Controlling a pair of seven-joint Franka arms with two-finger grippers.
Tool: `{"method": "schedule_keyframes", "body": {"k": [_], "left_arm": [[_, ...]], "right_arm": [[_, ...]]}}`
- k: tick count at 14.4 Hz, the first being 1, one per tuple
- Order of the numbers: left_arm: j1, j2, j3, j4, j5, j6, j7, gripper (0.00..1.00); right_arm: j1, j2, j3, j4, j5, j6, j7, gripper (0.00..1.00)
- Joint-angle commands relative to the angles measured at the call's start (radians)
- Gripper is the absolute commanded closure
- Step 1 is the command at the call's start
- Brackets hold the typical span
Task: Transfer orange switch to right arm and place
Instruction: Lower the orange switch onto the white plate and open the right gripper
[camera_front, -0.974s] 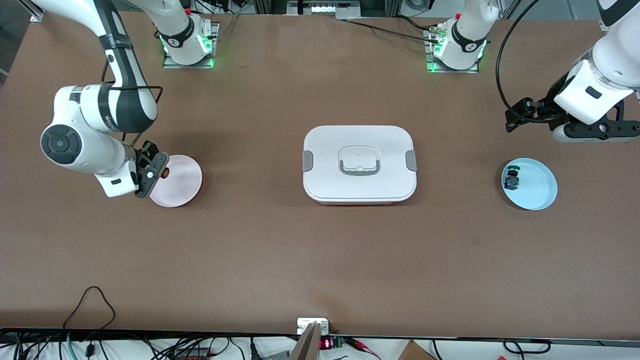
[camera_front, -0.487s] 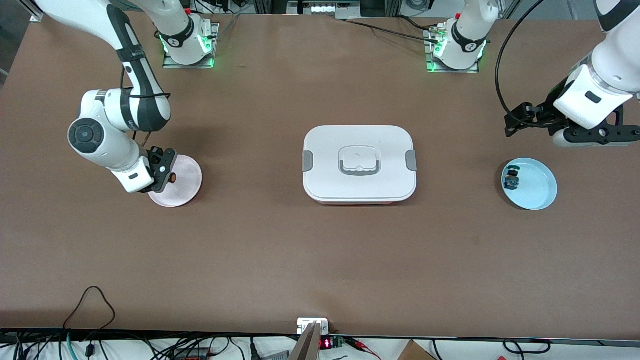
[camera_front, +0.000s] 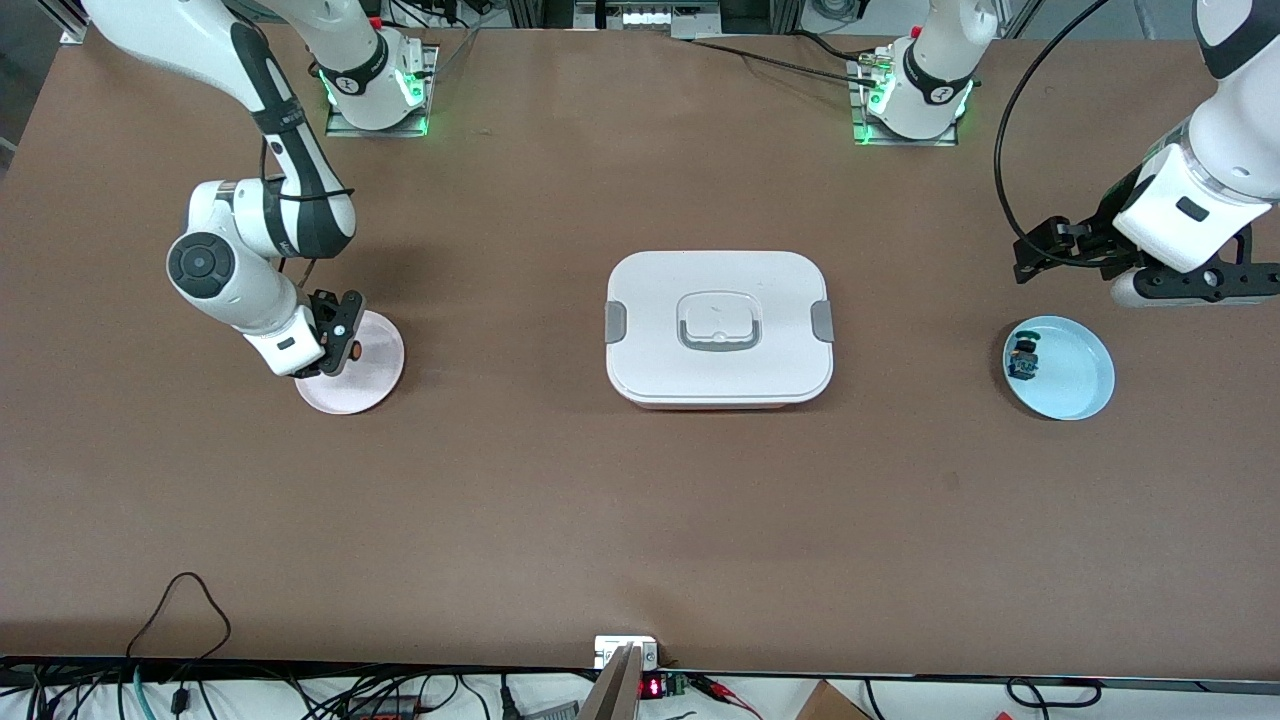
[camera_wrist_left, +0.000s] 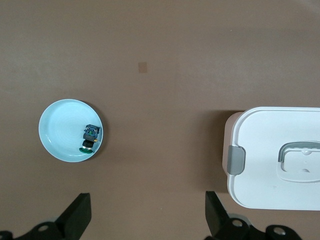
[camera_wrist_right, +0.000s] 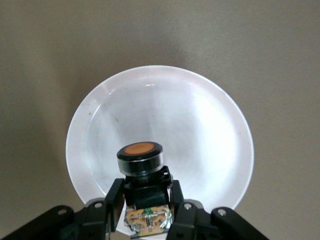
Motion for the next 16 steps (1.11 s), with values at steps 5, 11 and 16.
{"method": "schedule_keyframes", "body": {"k": [5, 11, 16], "left_arm": [[-0.004, 0.012, -0.005, 0.030, 0.007, -0.006, -0.001, 0.00], [-0.007, 0.012, -0.006, 0.030, 0.007, -0.007, -0.003, 0.00], [-0.010, 0.012, -0.008, 0.030, 0.007, -0.007, -0.003, 0.00]], "right_arm": [[-0.009, 0.028, 0.005, -0.031, -0.015, 0.080, -0.097, 1.00], [-0.006, 0.051, 0.005, -0.039, -0.015, 0.107, -0.095, 0.99], [-0.009, 0.019, 0.005, -0.046, -0.013, 0.098, -0.083, 0.00]]}}
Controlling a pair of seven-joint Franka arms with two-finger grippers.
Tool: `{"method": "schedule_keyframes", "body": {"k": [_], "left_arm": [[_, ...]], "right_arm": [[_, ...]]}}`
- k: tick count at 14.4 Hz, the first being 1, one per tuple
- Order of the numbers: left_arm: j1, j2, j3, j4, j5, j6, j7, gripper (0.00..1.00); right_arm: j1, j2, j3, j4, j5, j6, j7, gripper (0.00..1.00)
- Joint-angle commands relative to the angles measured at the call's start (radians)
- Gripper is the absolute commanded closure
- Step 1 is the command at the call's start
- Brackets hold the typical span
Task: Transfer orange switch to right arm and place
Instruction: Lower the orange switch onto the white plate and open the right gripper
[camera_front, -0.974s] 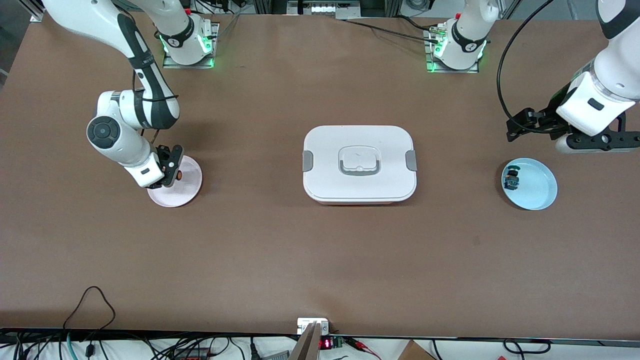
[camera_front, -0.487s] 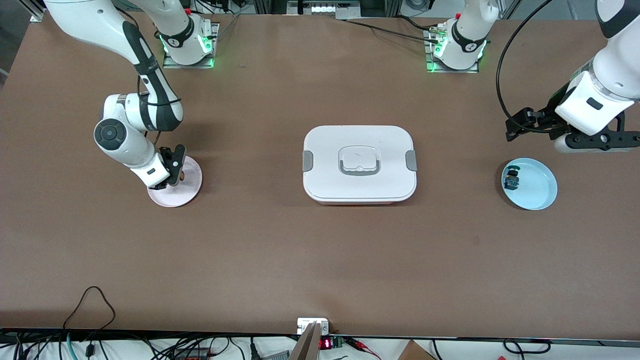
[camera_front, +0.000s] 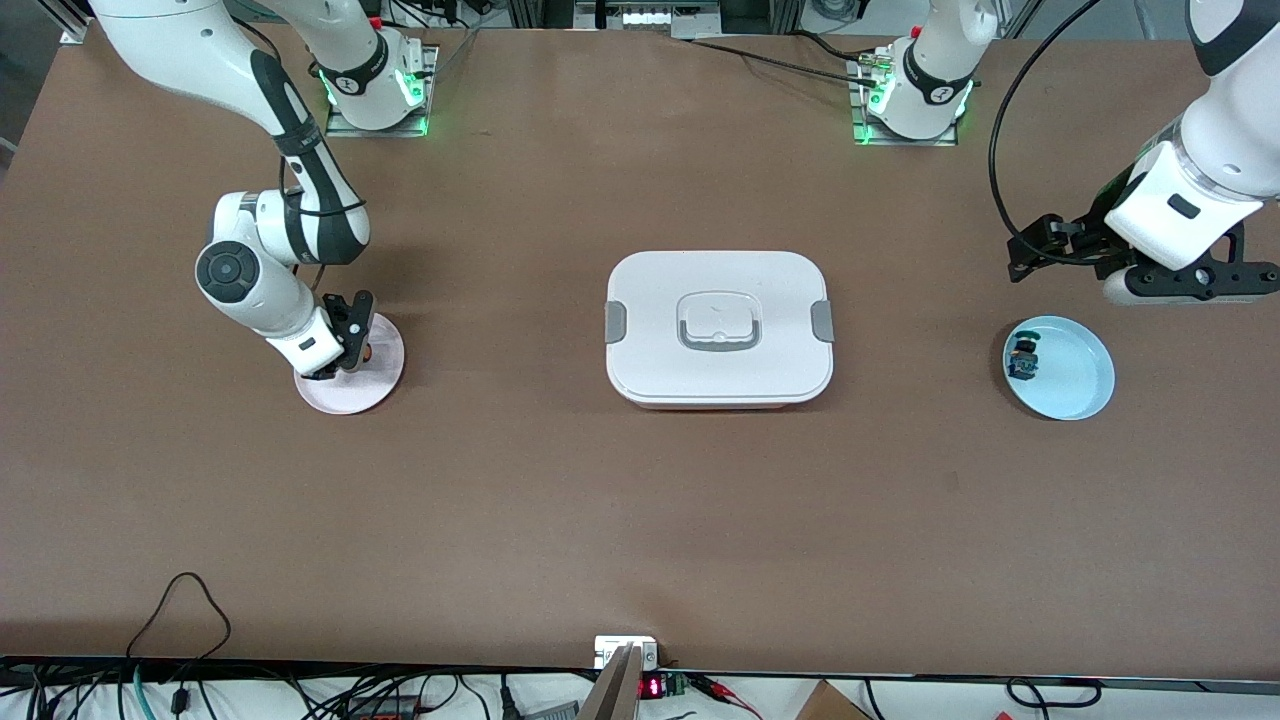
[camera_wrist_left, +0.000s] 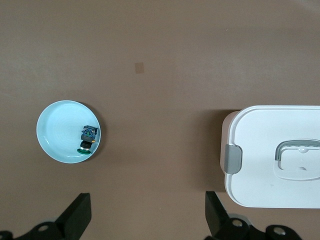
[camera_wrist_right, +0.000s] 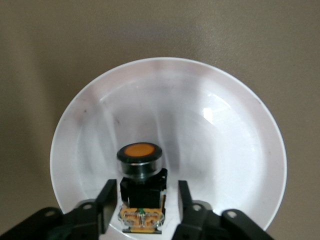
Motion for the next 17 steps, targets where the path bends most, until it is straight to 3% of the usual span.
{"method": "schedule_keyframes", "body": {"k": [1, 5, 10, 14, 17], "left_arm": [[-0.007, 0.012, 0.002, 0.028, 0.007, -0.007, -0.003, 0.00], [-0.007, 0.012, 0.000, 0.028, 0.007, -0.009, -0.003, 0.00], [-0.007, 0.011, 0.002, 0.028, 0.005, -0.012, -0.003, 0.00], [-0.002, 0.011, 0.002, 0.028, 0.005, -0.012, -0.003, 0.00], [-0.002, 0.011, 0.002, 0.028, 0.005, -0.012, -0.003, 0.00]], "right_arm": [[-0.009, -0.059, 0.005, -0.019, -0.013, -0.011, -0.002, 0.00], [-0.004, -0.137, 0.005, 0.039, 0.001, -0.136, 0.001, 0.00], [-0.007, -0.151, 0.005, 0.293, 0.009, -0.421, 0.003, 0.00], [-0.010, -0.148, 0.003, 0.439, 0.048, -0.517, 0.018, 0.00], [-0.012, -0.151, -0.007, 0.499, 0.098, -0.601, 0.181, 0.00]]}}
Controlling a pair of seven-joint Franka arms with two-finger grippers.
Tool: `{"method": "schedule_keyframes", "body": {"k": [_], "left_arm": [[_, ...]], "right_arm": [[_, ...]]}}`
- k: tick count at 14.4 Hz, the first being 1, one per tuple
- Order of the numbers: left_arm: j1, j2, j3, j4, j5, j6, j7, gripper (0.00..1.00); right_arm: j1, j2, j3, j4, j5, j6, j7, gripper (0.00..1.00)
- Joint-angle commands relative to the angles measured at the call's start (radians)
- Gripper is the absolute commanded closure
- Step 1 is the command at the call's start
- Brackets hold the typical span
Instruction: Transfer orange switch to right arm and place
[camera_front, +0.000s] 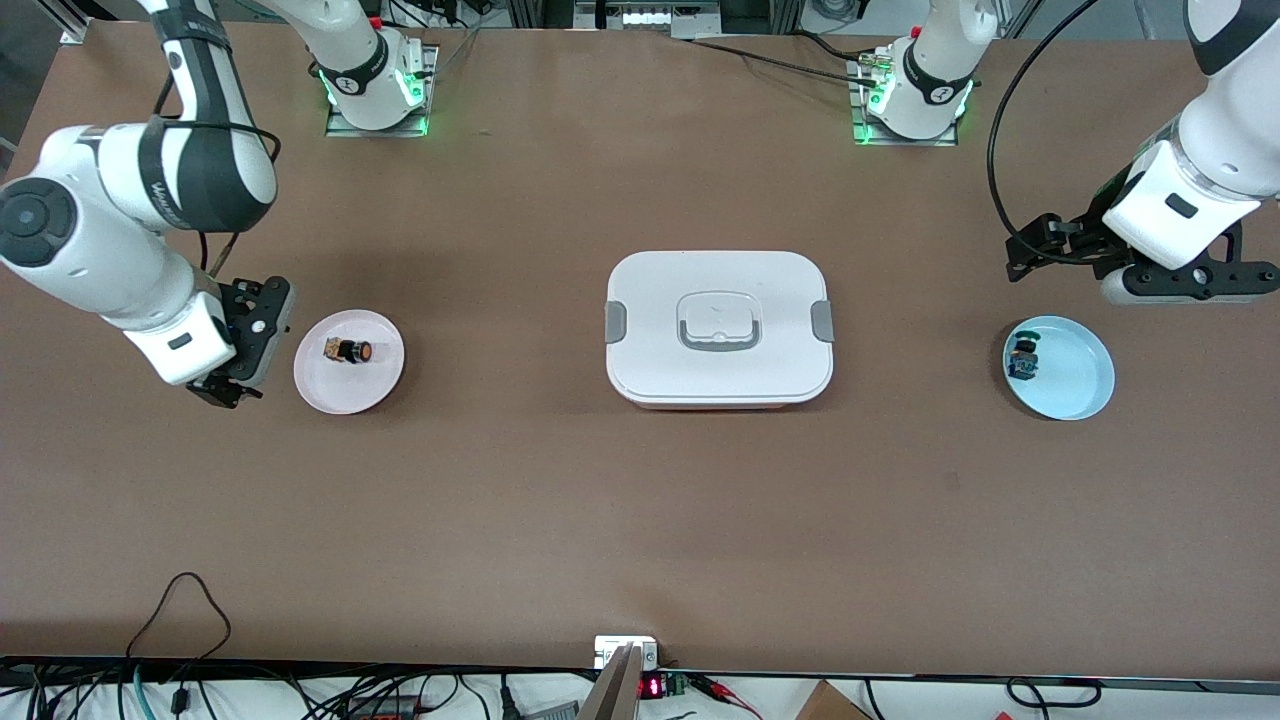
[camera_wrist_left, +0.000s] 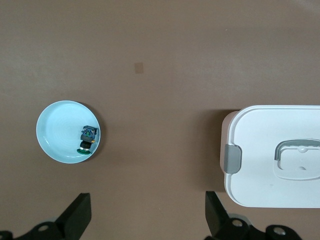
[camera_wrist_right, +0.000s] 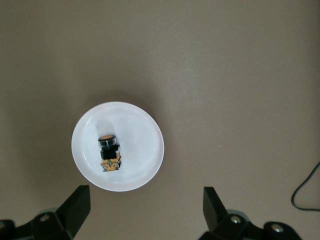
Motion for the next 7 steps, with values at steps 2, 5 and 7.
{"method": "schedule_keyframes", "body": {"k": [2, 5, 7], "left_arm": [[-0.001, 0.011, 0.001, 0.027, 0.005, -0.012, -0.003, 0.00], [-0.001, 0.011, 0.001, 0.027, 0.005, -0.013, -0.003, 0.00], [-0.001, 0.011, 0.001, 0.027, 0.005, -0.015, -0.003, 0.00]], "right_arm": [[-0.006, 0.012, -0.008, 0.094, 0.031, -0.099, 0.271, 0.00], [-0.008, 0.010, -0.024, 0.098, 0.034, -0.136, 0.521, 0.00], [-0.009, 0.012, -0.024, 0.097, 0.033, -0.168, 0.672, 0.00]]}}
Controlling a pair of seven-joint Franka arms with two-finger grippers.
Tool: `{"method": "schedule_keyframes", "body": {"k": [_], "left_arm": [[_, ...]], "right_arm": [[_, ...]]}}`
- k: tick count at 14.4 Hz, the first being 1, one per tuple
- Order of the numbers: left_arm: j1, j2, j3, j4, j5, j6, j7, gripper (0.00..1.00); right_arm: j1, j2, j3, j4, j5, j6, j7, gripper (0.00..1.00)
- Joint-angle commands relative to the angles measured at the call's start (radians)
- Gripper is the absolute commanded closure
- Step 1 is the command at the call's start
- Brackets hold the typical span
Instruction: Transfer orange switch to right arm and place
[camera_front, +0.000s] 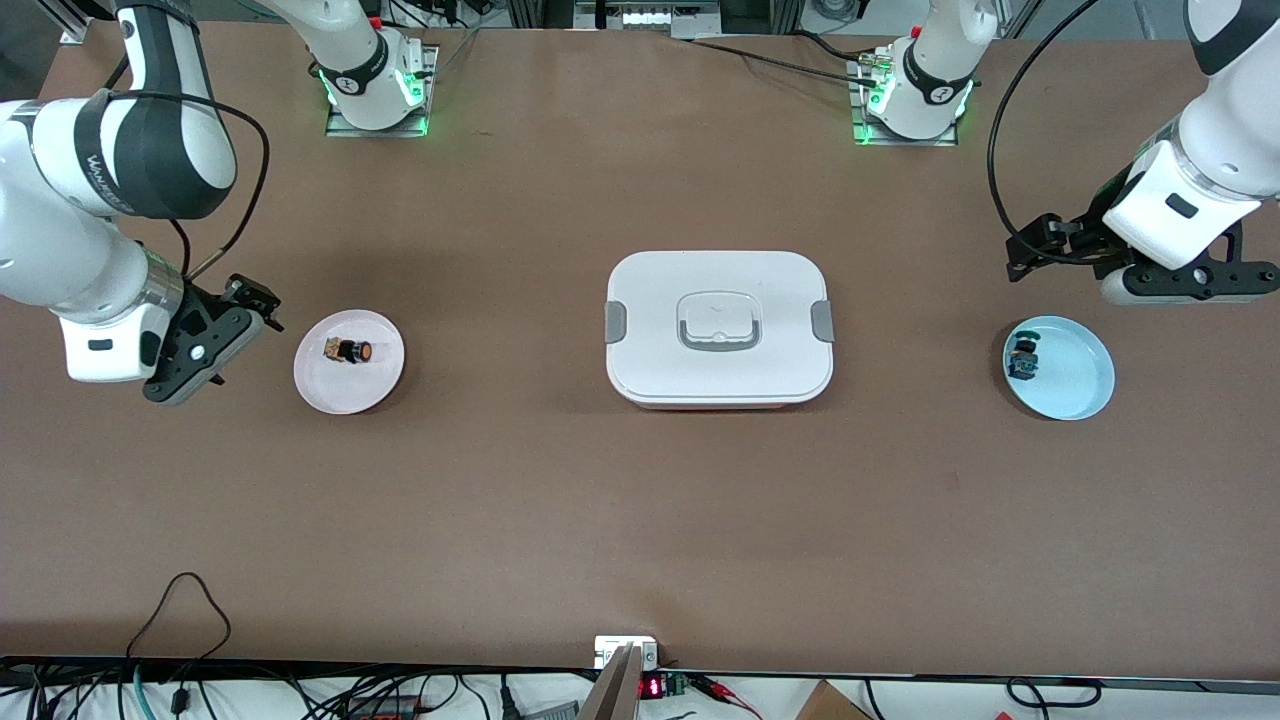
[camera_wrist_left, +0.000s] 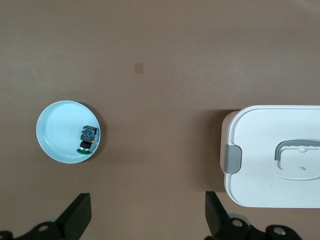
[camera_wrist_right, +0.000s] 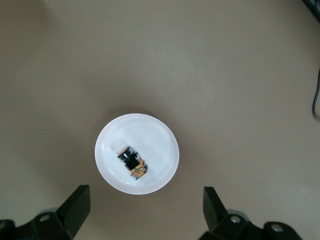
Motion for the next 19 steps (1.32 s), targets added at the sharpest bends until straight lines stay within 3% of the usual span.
{"method": "schedule_keyframes", "body": {"k": [1, 6, 8, 14, 19], "left_arm": [[-0.001, 0.011, 0.001, 0.027, 0.005, -0.015, -0.003, 0.00], [-0.001, 0.011, 0.001, 0.027, 0.005, -0.015, -0.003, 0.00], [-0.001, 0.011, 0.001, 0.027, 0.005, -0.015, -0.003, 0.00], [-0.001, 0.011, 0.001, 0.027, 0.005, -0.015, -0.003, 0.00], [0.000, 0.012, 0.001, 0.027, 0.005, -0.015, -0.003, 0.00]], "right_arm": [[-0.007, 0.012, -0.004, 0.021, 0.016, -0.068, 0.217, 0.00], [0.003, 0.000, -0.002, 0.099, 0.032, -0.261, 0.630, 0.00], [-0.017, 0.001, -0.005, 0.166, 0.030, -0.301, 0.628, 0.00], [-0.189, -0.003, 0.016, 0.228, 0.030, -0.299, 0.635, 0.00], [-0.229, -0.045, 0.018, 0.222, 0.015, -0.306, 0.637, 0.00]]}}
